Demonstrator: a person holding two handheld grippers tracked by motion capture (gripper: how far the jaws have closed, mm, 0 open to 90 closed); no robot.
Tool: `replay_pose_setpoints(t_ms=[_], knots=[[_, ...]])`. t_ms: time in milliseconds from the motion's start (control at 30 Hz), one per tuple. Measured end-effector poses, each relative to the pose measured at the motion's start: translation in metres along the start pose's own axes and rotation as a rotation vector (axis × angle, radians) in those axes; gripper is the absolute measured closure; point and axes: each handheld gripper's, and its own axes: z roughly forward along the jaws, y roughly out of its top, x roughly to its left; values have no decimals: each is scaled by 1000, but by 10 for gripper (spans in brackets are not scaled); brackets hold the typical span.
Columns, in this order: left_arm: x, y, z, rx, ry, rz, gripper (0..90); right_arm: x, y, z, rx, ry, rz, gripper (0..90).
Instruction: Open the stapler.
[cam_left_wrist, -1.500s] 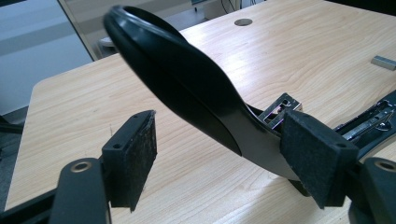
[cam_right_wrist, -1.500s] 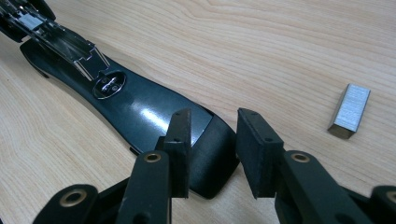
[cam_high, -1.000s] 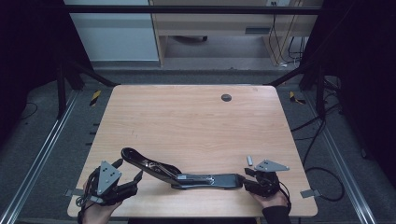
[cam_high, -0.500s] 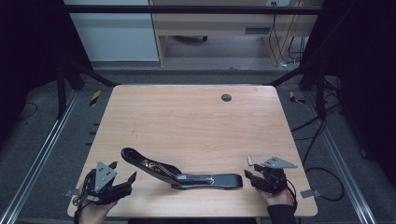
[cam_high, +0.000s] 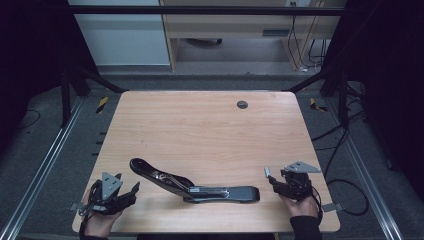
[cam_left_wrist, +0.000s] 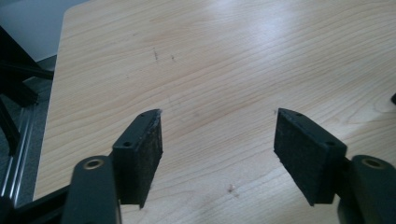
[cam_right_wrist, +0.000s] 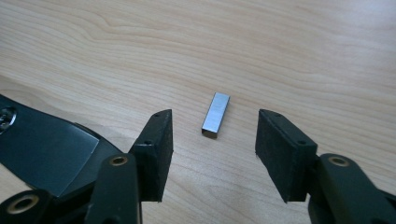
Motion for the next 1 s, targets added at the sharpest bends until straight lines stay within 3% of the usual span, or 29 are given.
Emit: replay_pose_setpoints(t_ms=[100, 267, 400, 633, 900, 1000], knots=[[5, -2, 3, 5, 9, -14, 350, -4, 1, 0, 16, 11, 36, 471], [14, -5, 6, 2, 32, -37, 369, -8, 1, 2, 14, -2, 26, 484], [18, -7, 10, 20, 24, -30, 399, -7, 2, 8, 57, 0, 13, 477], [18, -9, 15, 64, -4, -14, 437, -7, 8, 15, 49, -37, 18, 464], [17, -9, 15, 39, -3, 4, 439, -2, 15, 26, 62, -77, 49, 463], [17, -8, 14, 45, -3, -12, 416, -1, 17, 31, 71, -85, 58, 484]])
